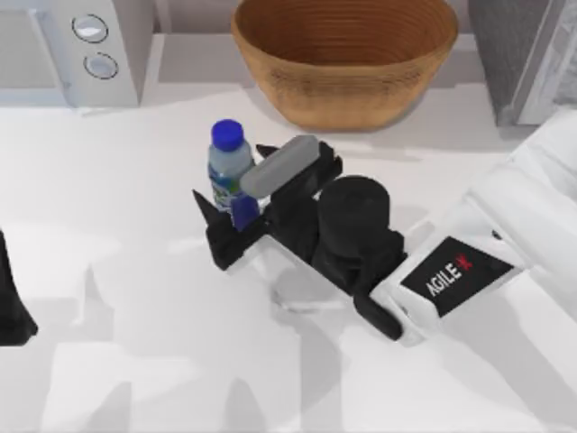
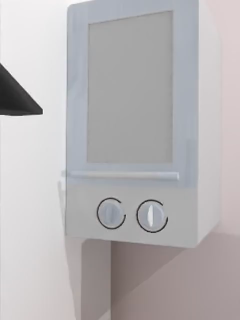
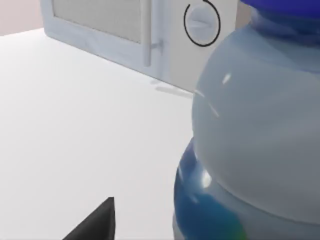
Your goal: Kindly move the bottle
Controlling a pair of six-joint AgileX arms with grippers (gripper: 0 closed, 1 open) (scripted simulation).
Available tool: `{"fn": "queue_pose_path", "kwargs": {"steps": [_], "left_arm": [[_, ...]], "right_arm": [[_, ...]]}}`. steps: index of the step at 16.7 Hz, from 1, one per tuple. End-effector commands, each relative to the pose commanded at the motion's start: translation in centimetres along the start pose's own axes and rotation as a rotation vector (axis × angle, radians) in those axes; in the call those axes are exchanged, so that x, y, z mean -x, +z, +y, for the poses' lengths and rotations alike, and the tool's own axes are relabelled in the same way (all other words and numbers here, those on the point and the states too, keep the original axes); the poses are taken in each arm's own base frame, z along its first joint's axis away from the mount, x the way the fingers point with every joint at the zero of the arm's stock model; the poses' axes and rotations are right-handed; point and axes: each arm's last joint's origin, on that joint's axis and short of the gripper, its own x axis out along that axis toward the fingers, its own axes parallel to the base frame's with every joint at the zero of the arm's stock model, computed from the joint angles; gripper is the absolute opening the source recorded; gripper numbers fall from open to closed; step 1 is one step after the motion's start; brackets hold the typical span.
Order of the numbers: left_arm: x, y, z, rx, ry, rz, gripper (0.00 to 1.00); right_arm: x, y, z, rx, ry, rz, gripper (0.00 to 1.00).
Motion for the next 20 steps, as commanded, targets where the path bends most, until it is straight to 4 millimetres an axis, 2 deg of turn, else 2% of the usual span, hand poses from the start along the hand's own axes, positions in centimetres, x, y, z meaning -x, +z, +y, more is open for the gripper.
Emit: {"fn": "queue_pose_path", "kwargs": {"steps": [3,7,20], "left_arm": [[0.0,0.0,0.0,0.000,0.000,0.000,1.00],[0.0,0.0,0.0,0.000,0.000,0.000,1.00],[0.0,0.0,0.0,0.000,0.000,0.000,1.00]], "right_arm": [[-1.8,0.0,0.0,0.000,0.000,0.004,1.00],[-1.9,0.0,0.0,0.000,0.000,0.004,1.00],[-1.9,0.0,0.0,0.000,0.000,0.004,0.02]]}}
